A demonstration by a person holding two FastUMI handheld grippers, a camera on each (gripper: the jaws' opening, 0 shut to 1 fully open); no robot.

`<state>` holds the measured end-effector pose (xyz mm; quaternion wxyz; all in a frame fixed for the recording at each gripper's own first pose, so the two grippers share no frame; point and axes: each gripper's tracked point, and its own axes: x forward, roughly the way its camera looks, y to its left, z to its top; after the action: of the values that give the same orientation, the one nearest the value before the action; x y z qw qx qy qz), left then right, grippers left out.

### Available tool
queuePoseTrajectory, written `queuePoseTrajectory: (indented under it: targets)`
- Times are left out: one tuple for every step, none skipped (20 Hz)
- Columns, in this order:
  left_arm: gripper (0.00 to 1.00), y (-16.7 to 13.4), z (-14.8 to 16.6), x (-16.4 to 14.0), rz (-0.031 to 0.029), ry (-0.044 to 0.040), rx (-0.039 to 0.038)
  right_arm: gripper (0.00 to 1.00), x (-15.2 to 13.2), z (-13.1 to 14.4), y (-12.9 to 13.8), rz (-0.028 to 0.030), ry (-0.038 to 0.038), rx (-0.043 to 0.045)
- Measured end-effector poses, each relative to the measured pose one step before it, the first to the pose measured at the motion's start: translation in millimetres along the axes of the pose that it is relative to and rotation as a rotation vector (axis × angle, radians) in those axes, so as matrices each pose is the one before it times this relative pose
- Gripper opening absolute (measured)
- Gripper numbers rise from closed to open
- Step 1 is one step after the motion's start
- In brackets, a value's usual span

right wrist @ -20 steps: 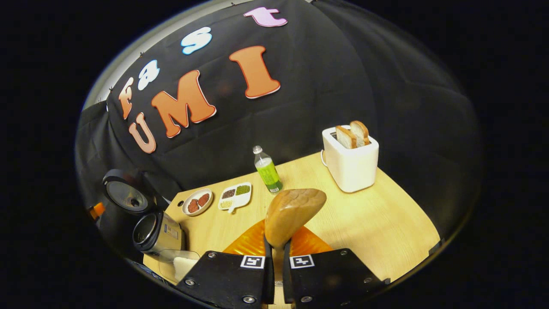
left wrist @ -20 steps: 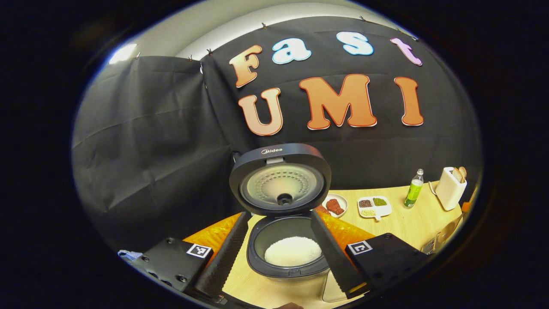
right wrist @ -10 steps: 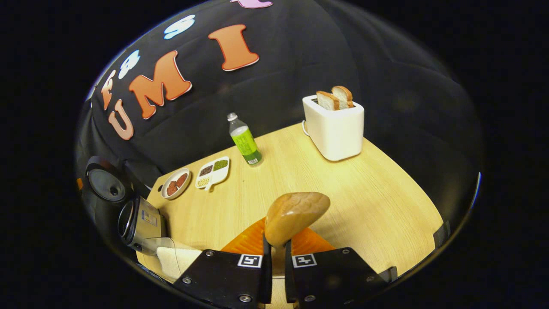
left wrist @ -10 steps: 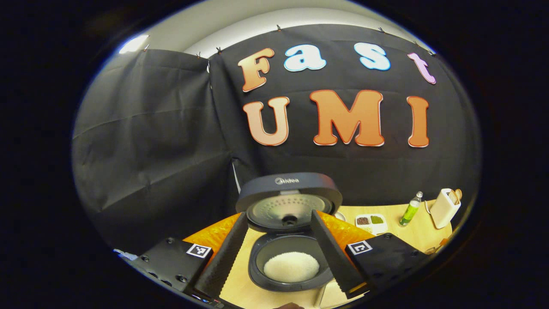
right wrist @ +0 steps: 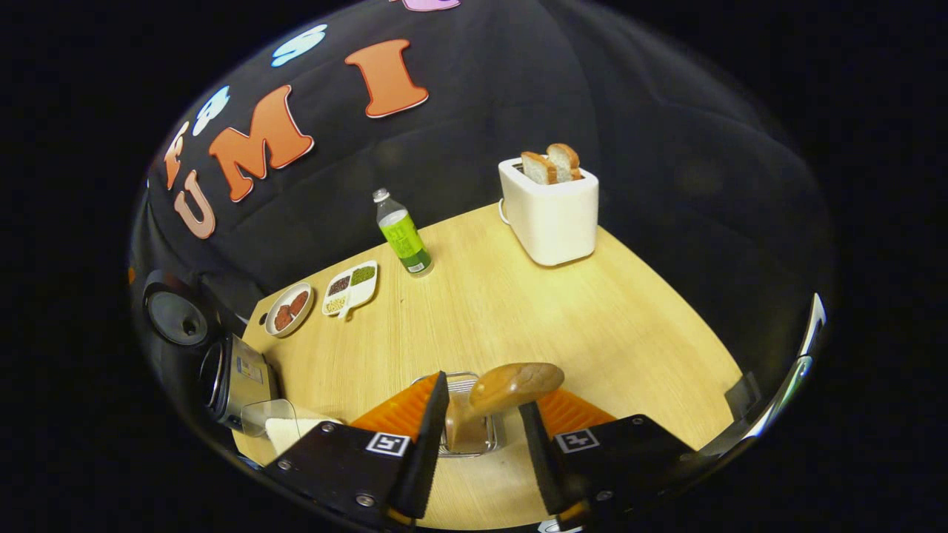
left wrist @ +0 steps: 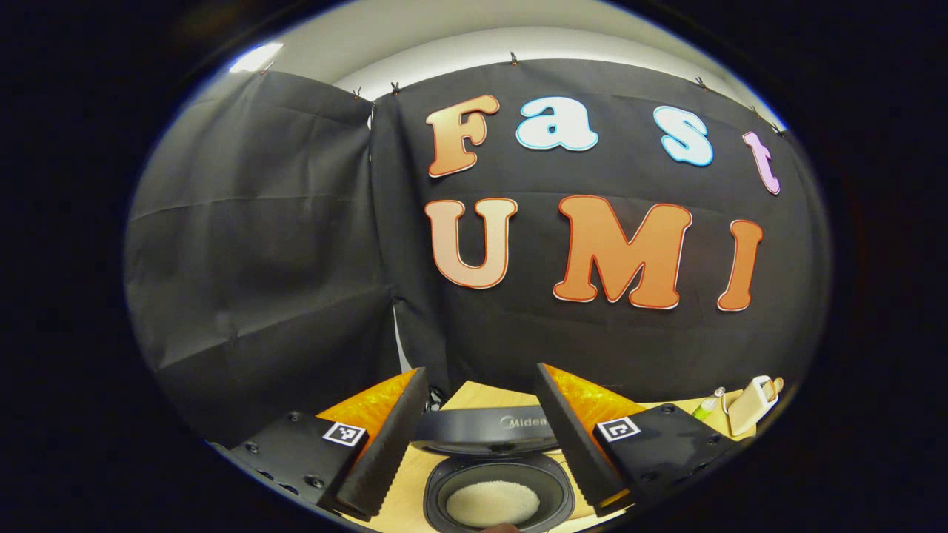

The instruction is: Close the left gripper, press the button to open the rice cooker; take a wooden spoon from the chopstick holder with the right hand, scoop a spoonful of rice and pour it into the rice cooker, then put the wooden spoon back into the chopstick holder.

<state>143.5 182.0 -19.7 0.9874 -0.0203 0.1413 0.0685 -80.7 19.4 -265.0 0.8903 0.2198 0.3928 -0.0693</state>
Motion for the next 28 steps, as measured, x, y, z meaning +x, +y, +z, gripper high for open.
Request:
queuePoseTrajectory:
  targets:
    - [0.97, -3.73, 0.61, 10.38, -0.00934, 0.02202, 0.00776, 0.67, -7.87, 6.86, -4.81, -0.01328, -0.01822, 0.0034]
    - [0.96, 2.47, 0.32, 11.86, 0.01208, 0.01648, 0.00753, 0.71, -6.02, 7.73, -3.4, -0.01178, -0.01963, 0.00371]
    - [0.96, 0.71, -2.44, 13.66, 0.01081, 0.02017, 0.01375, 0.78, -7.26, 6.58, -1.65, -0.00539, -0.01686, 0.00235]
    - [0.96, 0.26, -4.08, 10.88, 0.01061, 0.01779, 0.01105, 0.8, -6.5, 6.69, 0.67, 0.00048, -0.01433, 0.00136]
    - [0.96, -5.71, -7.69, 9.95, -0.01398, 0.03147, 0.00296, 0.81, -6.81, 5.81, -0.66, -0.00184, -0.01624, -0.00144]
    - [0.96, -9.46, -9.1, 8.49, -0.02511, 0.03534, -0.00262, 0.82, -3.8, 6.1, 0.59, -0.0033, -0.01714, -0.0039]
    - [0.96, -6.89, -6.65, 7.46, -0.02548, 0.0279, -0.01446, 0.83, -5.52, 4.28, 0.27, -0.0041, -0.01377, -0.00893]
    - [1.0, -4.76, -10.61, 5.06, -0.01747, 0.03992, -0.01242, 0.83, -2.75, 3.8, 1.35, -0.00387, -0.01116, -0.00845]
    - [0.91, -0.72, -16.27, 3.46, 0.00261, 0.06964, -0.0011, 0.84, -3.34, 2.16, 2.15, 0.00025, -0.00658, -0.00669]
    - [0.96, -0.82, -1.77, 1.04, -0.0041, 0.00023, -0.02221, 0.84, -2.69, 1.63, 3.61, 0.0046, -0.00434, -0.00312]
    - [0.94, 0.2, -5.58, -2.85, 0.00175, 0.02558, -0.01578, 0.84, -1.68, 1.34, 3.11, 0.00324, -0.00555, -0.00429]
    - [0.92, 0.67, 0.41, -0.5, -0.0018, 0.00001, 0.00292, 0.84, 0.87, 0.05, 2.19, 0.00058, -0.00279, -0.00663]
    - [0.98, -1.4, -7.47, -2.98, -0.00803, 0.02017, -0.00433, 0.84, 0.9, -2.32, 1.93, 0.00054, 0.0036, -0.00915]
    - [0.92, -0.88, -10.56, -2.82, -0.00534, 0.0267, 0.00071, 0.84, 0.83, -1.69, 2.76, 0.00211, 0.00496, -0.00874]
    - [0.92, -2.19, -10.24, -1.31, -0.00981, 0.02912, -0.0033, 0.84, 0.79, 0.11, 2.59, 0.00596, 0.00288, -0.01003]
    - [0.94, -0.1, -13.85, -1.14, 0.00131, 0.04879, -0.00207, 0.84, 1.83, 1.11, 3.66, 0.00373, -0.00154, -0.00782]
    - [0.96, -1.48, -19.0, -1.81, -0.00448, 0.0703, -0.00073, 0.84, 2.37, 1.99, 4.7, 0.00981, -0.00049, -0.00399]
    - [0.97, -2.25, -26.32, 0.71, -0.00865, 0.09419, 0.00296, 0.84, 1.21, 1.51, 5.43, 0.01346, -0.0001, 0.00011]
    - [0.97, -2.25, -27.57, 2.1, 0.00116, 0.08657, -0.00574, 0.84, 1.21, 1.33, 4.56, 0.01242, 0.00039, 0.00154]
    - [0.98, 0.67, -11.64, 2.93, 0.00152, 0.00433, 0.01397, 0.84, 1.65, 0.63, 4.5, 0.01096, 0.00126, 0.00068]
    - [0.99, 0.01, -22.86, 5.14, 0.00758, 0.06169, 0.01565, 0.84, 1.47, 0.7, 2.04, 0.00655, 0.00007, -0.00155]
    - [0.99, 3.37, -18.74, 4.33, 0.01186, 0.04807, 0.01011, 0.84, 0.89, 0.92, 2.63, 0.00738, 0.00101, -0.00365]
    - [1.0, 0.65, -20.99, 6.48, 0.00831, 0.06891, 0.00415, 0.84, 0.97, 0.09, 1.42, 0.00437, 0.0004, -0.00593]
    - [0.97, -0.51, -15.4, 9.2, 0.00779, 0.05242, -0.00774, 0.84, 1.08, 0.05, 1.94, 0.00631, 0.00218, -0.00789]
    - [0.99, -0.56, -11.6, 10.62, 0.00736, 0.05726, -0.01252, 0.84, 0.38, 0.28, 1.21, -0.00046, 0.00122, -0.00862]
    - [1.0, -1.15, -2.64, 17.37, 0.00878, 0.0346, -0.01106, 0.84, 0.44, 1.51, 0.76, -0.0003, -0.00307, -0.00576]
    - [0.98, -0.27, -6.11, 8.04, 0.01124, 0.04162, -0.00851, 0.84, -0.88, 1.77, 2.05, 0.00427, -0.00351, -0.00072]
    - [1.0, -3.63, 7.29, -3.34, 0.00398, -0.02039, 0.00144, 0.84, -0.4, 0.48, 1.94, 0.00492, 0.00118, 0.00195]
